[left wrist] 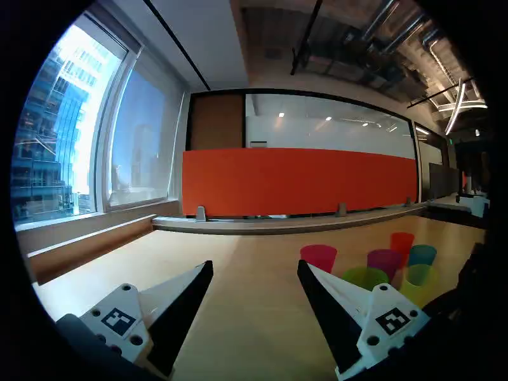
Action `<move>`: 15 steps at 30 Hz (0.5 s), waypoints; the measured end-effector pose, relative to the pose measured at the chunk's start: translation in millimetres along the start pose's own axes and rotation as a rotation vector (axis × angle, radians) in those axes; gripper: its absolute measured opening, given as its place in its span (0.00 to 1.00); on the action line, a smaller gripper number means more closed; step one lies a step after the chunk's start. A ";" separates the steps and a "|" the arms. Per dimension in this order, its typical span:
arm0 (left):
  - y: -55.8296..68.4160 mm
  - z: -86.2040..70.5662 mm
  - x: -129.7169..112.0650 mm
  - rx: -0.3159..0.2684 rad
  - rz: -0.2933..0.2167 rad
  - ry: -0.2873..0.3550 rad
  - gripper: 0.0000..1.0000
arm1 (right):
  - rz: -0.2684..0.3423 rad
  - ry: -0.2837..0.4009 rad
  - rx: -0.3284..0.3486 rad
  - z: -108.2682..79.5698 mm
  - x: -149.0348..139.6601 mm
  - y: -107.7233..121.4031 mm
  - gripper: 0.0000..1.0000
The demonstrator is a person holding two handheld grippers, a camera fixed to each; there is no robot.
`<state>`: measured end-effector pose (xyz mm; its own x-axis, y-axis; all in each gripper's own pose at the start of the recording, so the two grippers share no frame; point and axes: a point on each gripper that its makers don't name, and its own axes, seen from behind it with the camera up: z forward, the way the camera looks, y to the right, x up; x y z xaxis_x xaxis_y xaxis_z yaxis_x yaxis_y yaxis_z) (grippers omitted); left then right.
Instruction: Pour water
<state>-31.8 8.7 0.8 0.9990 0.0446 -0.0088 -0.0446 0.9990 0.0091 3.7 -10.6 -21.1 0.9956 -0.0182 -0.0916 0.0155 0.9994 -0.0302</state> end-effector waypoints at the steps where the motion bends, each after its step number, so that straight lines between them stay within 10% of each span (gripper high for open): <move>1: 0.0 0.0 0.0 0.000 0.000 0.000 0.99 | 0.003 0.001 0.000 0.5 -1.1 0.7 0.99; 15: -0.2 0.4 0.1 0.000 0.000 0.000 0.99 | 0.039 0.011 0.000 6.5 -11.6 6.6 0.99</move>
<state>-31.7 8.5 1.2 0.9990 0.0448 -0.0089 -0.0447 0.9990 0.0090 -7.2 -3.7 -13.8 0.9944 0.0202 -0.1037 -0.0231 0.9994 -0.0262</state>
